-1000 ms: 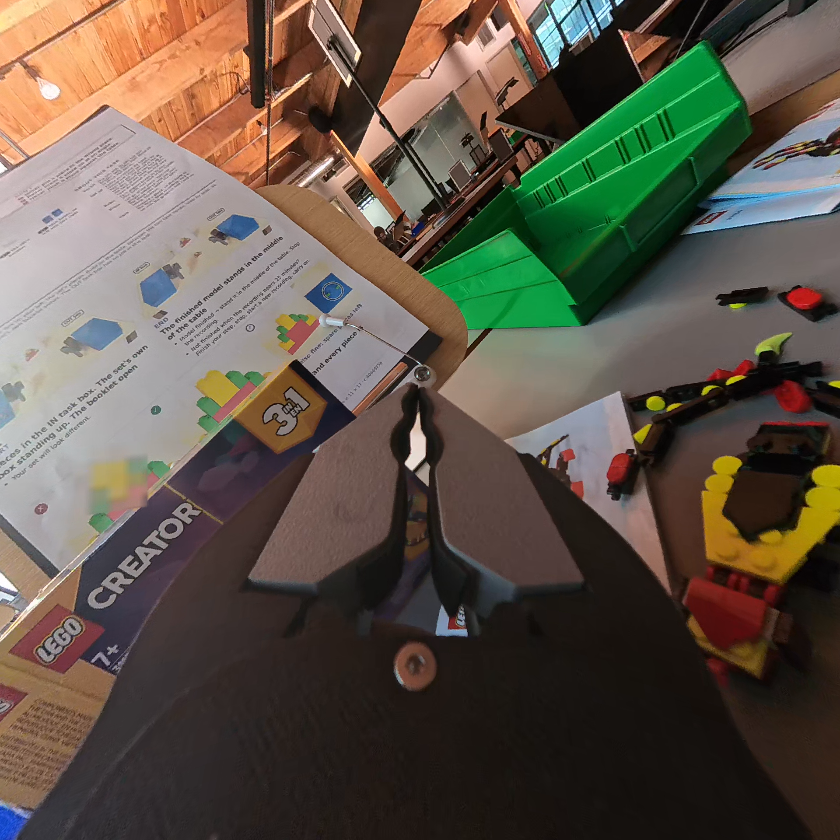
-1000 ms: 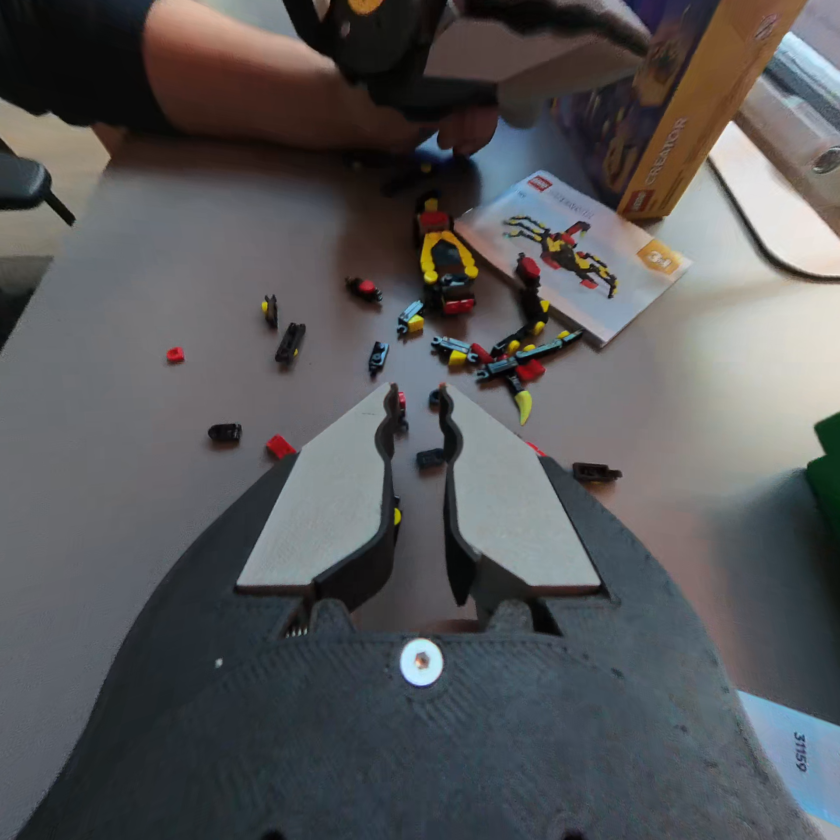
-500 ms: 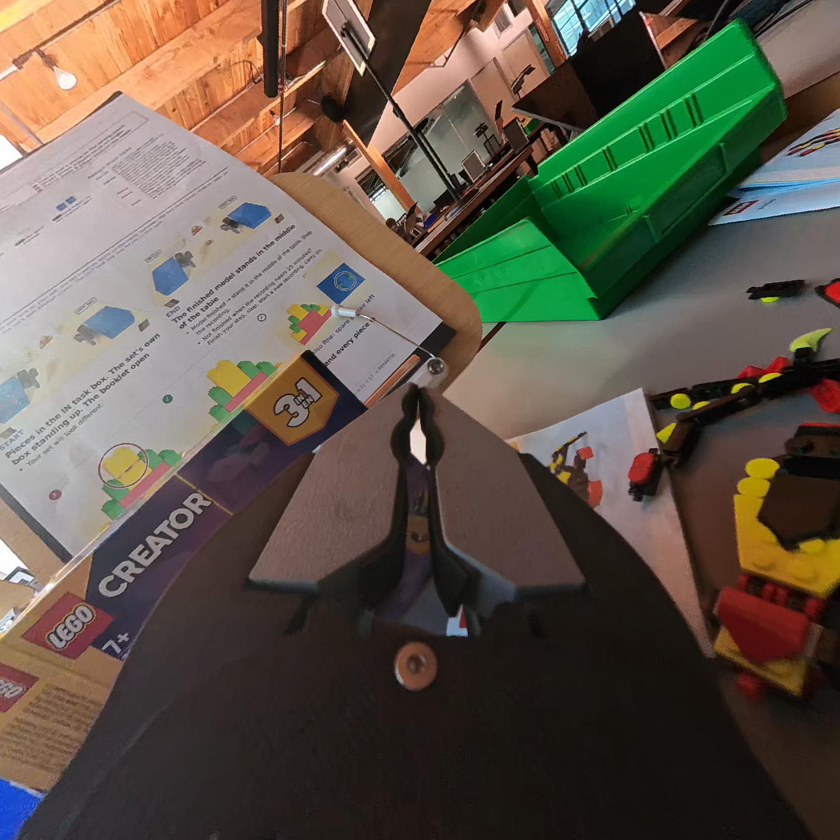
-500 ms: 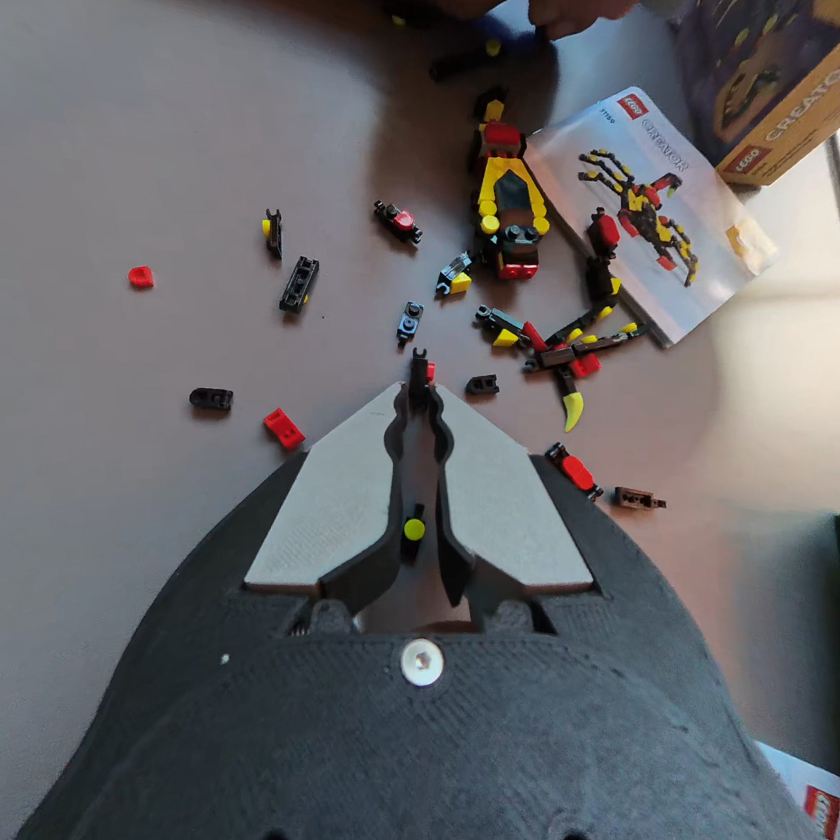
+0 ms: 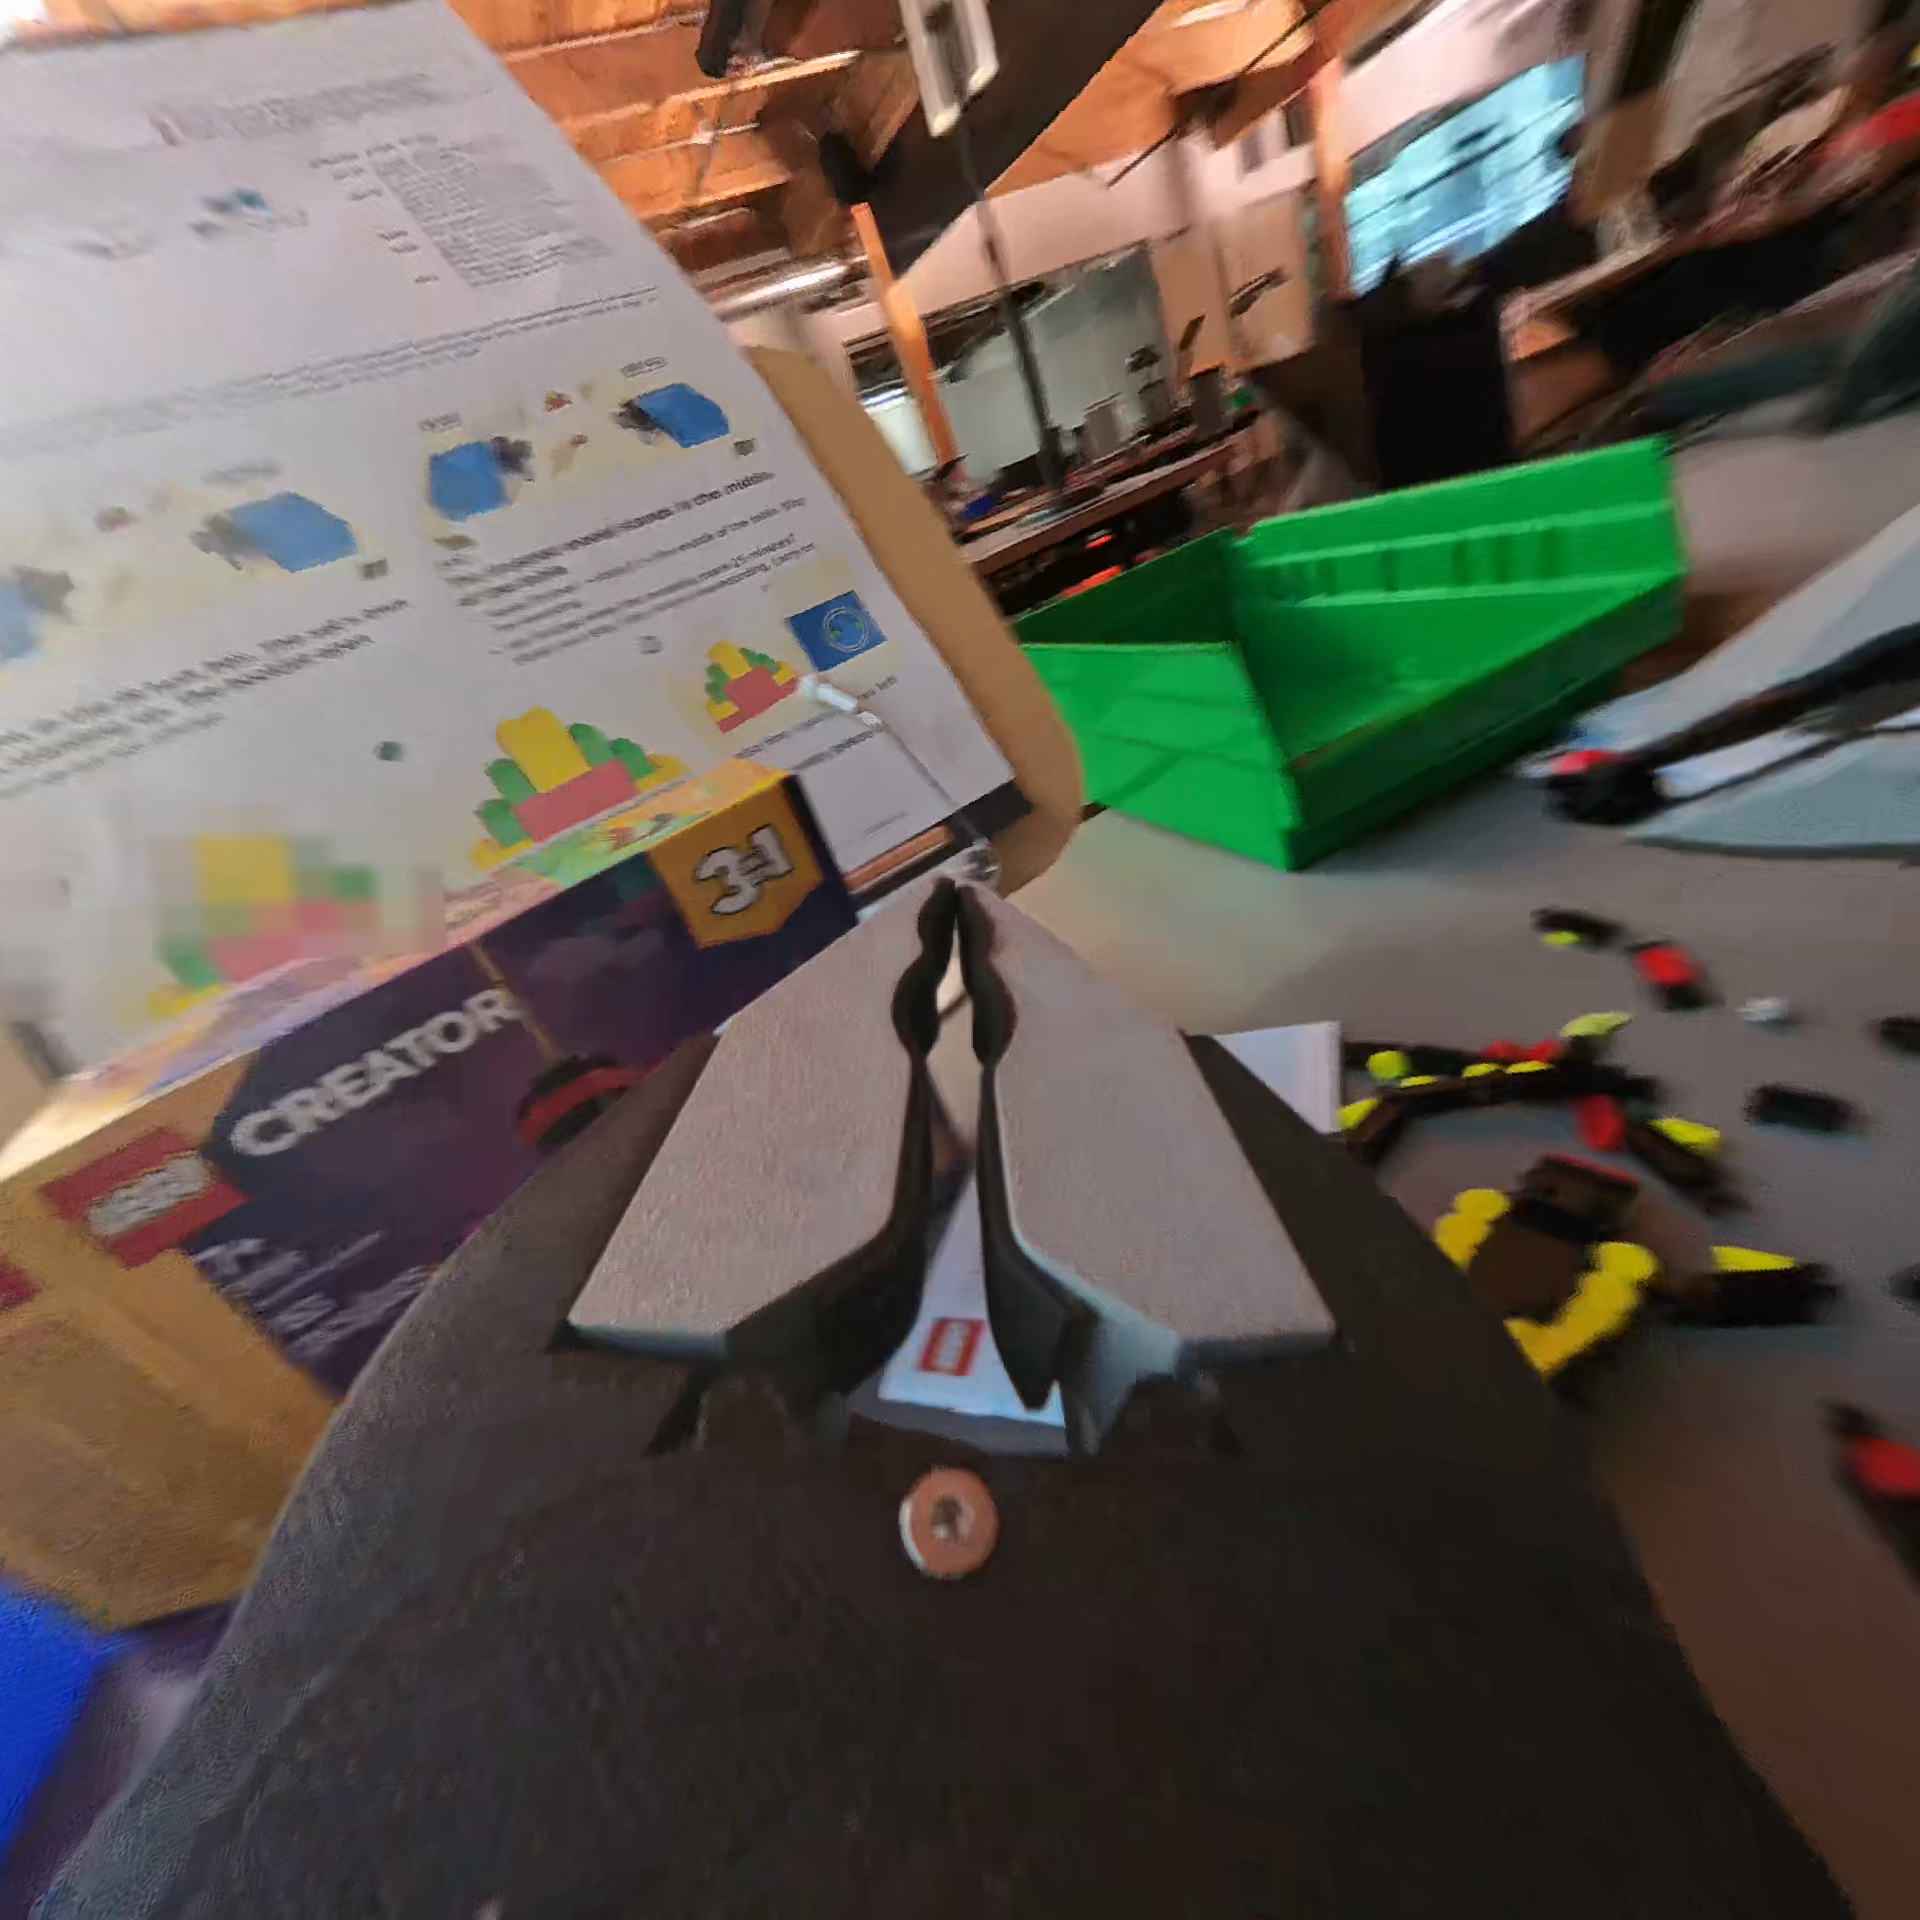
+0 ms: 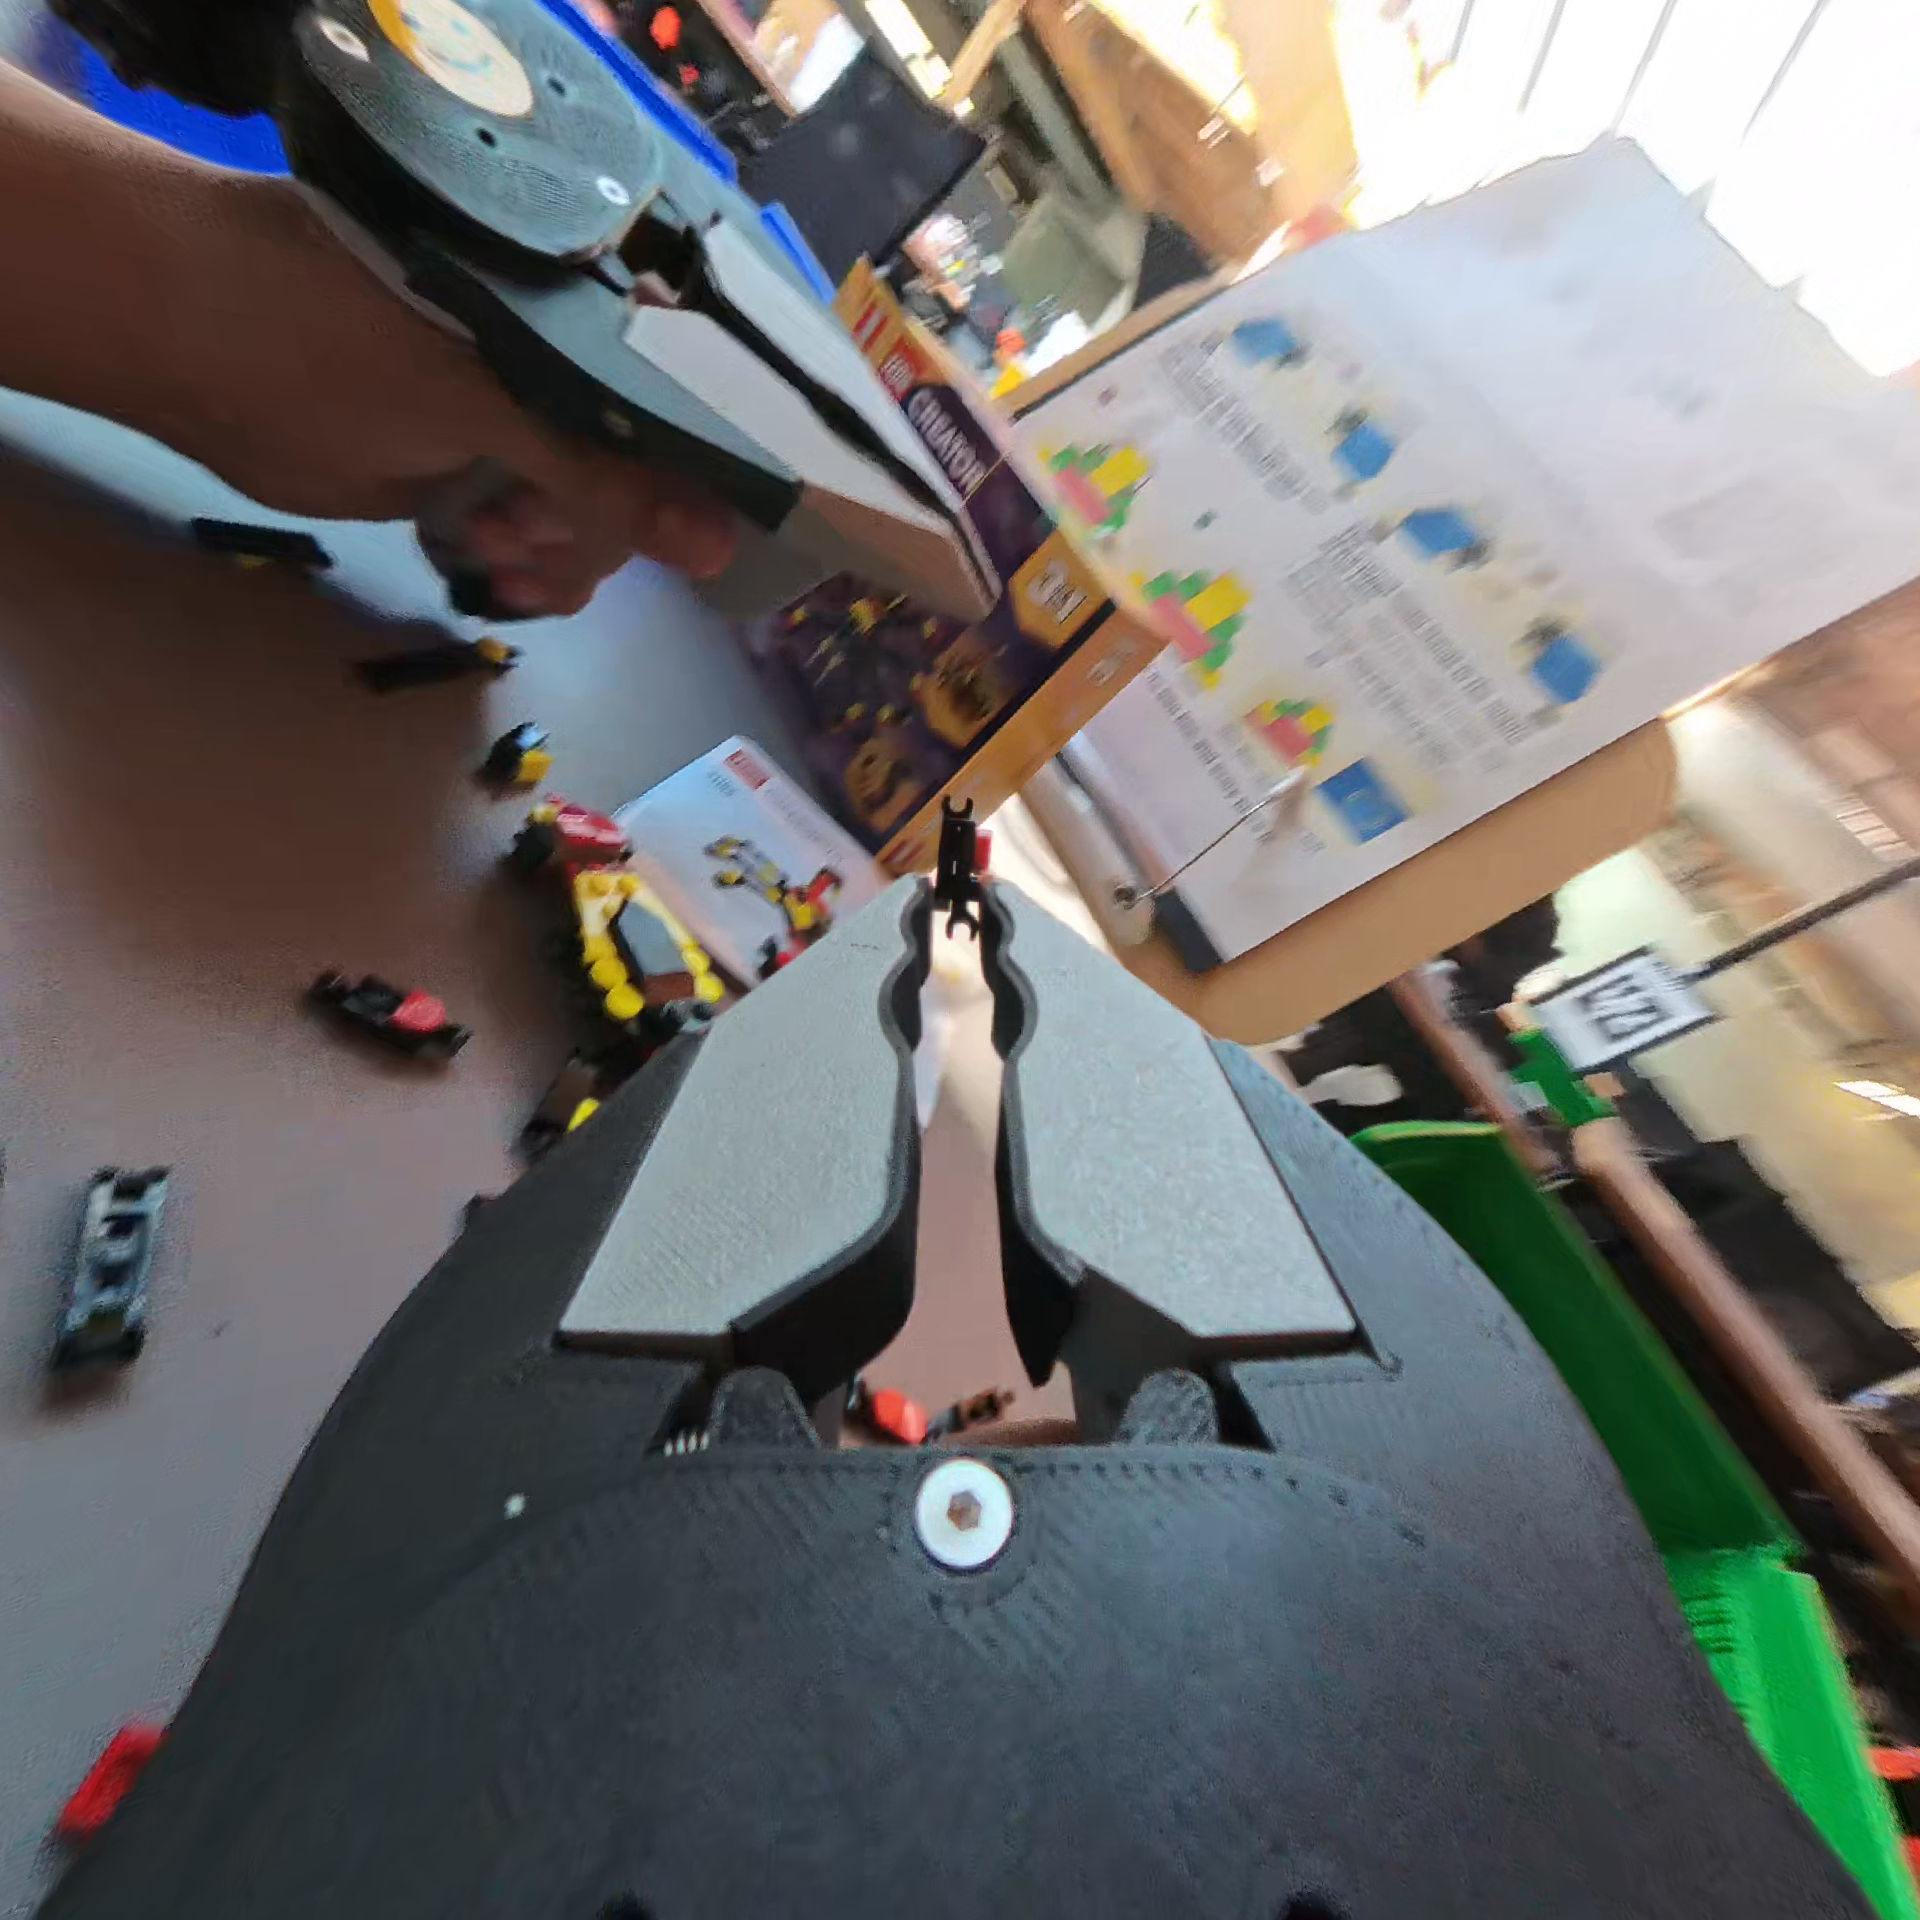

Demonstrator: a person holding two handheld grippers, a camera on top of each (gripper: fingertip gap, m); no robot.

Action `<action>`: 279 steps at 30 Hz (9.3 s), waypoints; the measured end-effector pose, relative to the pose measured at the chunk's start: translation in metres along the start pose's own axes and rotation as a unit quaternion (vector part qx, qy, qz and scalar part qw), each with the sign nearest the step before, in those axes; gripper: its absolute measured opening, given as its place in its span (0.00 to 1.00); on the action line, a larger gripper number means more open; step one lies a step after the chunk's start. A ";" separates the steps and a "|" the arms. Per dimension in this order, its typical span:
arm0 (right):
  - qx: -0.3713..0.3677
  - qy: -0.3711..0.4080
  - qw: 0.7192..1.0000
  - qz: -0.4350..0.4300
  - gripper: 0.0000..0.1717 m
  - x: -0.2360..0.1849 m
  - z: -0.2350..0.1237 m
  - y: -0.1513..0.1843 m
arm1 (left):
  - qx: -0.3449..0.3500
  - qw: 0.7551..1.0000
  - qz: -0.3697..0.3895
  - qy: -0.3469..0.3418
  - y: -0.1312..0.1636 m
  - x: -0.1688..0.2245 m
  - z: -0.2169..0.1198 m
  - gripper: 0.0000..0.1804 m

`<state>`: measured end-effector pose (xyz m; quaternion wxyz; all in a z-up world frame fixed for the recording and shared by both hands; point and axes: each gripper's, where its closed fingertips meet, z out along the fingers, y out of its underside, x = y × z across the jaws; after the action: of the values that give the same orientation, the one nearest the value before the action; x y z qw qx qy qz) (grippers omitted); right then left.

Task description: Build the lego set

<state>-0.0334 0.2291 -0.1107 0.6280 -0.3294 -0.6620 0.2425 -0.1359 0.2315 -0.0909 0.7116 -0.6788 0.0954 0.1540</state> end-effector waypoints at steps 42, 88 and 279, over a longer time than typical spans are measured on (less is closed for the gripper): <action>0.008 0.063 0.975 -0.212 0.03 -0.020 -0.015 -0.027 | 0.011 0.882 -0.230 0.411 -0.035 0.114 -0.043 0.04; 0.142 -0.196 0.933 0.267 0.00 -0.012 -0.040 -0.048 | 0.057 0.885 -0.186 0.424 -0.051 0.125 -0.054 0.04; -0.111 0.063 0.984 0.124 0.12 0.044 0.010 0.078 | 0.088 0.969 -0.041 0.226 -0.029 0.089 0.018 0.03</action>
<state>-0.0328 0.3143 -0.1391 0.5933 -0.4909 -0.5981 0.2221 -0.0440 0.2560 -0.0938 0.7345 -0.6339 0.2388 -0.0421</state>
